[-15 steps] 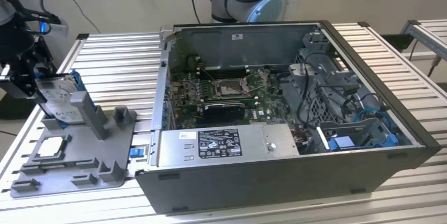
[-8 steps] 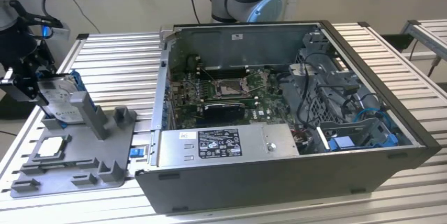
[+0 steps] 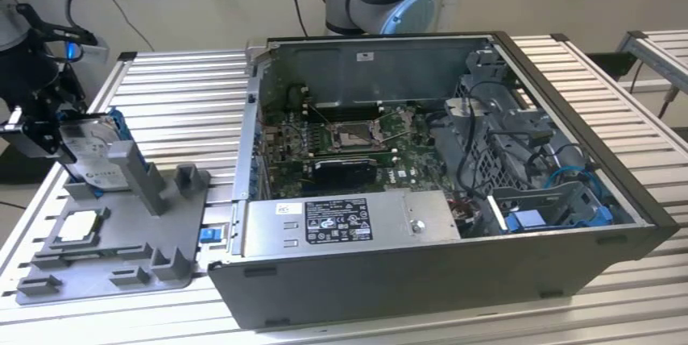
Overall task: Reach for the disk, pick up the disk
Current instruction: 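Pick up the disk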
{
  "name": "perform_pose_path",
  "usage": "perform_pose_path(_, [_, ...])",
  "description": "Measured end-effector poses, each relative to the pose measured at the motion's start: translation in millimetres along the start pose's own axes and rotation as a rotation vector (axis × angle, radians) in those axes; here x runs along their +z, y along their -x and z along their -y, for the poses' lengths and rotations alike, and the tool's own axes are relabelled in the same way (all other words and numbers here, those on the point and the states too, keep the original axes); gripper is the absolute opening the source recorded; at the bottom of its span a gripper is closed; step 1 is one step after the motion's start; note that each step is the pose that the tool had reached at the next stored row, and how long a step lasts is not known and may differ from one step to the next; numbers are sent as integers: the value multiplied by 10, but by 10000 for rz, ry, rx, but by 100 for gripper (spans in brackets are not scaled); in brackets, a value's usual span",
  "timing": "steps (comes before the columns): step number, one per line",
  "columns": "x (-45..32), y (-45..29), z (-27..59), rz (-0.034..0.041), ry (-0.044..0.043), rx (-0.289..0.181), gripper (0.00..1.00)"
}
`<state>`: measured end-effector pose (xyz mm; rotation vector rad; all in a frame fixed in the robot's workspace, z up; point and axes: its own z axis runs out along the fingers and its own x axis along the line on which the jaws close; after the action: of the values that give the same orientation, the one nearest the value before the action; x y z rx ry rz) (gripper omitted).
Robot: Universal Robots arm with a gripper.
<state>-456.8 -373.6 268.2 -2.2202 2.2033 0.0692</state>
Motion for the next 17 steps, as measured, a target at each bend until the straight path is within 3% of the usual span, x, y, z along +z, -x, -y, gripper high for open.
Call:
perform_pose_path(1, [0,0,0,1,-1,0,0])
perform_pose_path(17, [1,0,0,11,-2,6,0])
